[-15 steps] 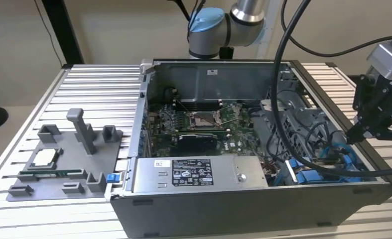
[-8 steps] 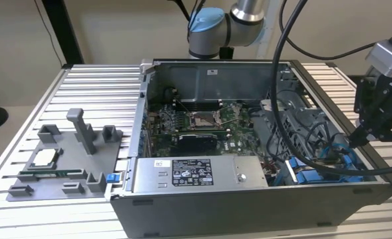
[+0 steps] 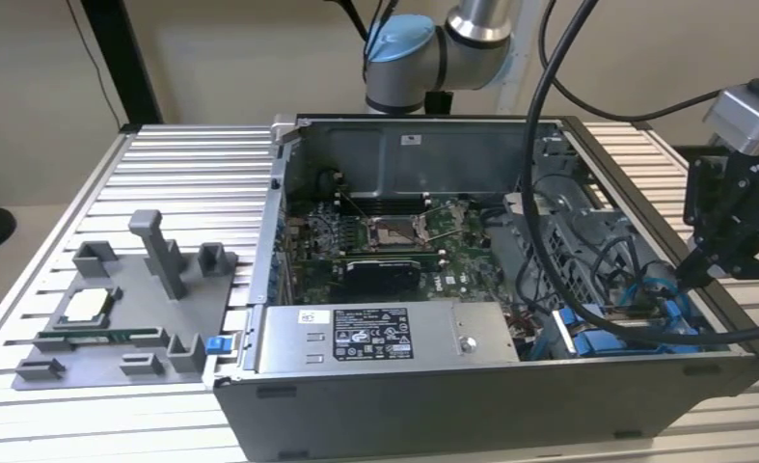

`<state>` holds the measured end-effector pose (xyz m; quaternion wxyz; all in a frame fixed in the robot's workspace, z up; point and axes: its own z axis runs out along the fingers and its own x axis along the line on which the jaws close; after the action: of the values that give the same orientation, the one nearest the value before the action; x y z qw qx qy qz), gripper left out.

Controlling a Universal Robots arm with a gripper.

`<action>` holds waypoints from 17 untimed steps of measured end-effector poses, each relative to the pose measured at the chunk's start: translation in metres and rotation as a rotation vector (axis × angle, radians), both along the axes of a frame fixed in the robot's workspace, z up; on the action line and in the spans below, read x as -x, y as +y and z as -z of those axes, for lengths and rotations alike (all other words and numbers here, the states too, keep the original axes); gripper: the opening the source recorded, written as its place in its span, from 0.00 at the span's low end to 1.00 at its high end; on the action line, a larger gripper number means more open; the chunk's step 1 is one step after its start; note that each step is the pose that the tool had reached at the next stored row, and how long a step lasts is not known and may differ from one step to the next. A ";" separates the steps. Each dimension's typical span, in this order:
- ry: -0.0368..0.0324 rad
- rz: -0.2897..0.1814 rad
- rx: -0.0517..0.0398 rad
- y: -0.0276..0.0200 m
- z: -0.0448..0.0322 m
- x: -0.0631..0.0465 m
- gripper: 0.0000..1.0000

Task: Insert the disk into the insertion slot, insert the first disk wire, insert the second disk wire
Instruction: 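Insert the second disk wire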

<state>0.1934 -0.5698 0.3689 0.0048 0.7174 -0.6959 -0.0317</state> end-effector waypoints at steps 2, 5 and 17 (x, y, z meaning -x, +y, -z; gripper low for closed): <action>0.0000 -0.003 0.0001 0.0000 0.0001 0.000 0.00; 0.0000 -0.005 0.0001 -0.0001 0.0001 0.000 1.00; 0.0000 -0.015 -0.0006 0.0000 0.0038 -0.001 1.00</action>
<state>0.1943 -0.5698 0.3652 0.0049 0.7226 -0.6905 -0.0319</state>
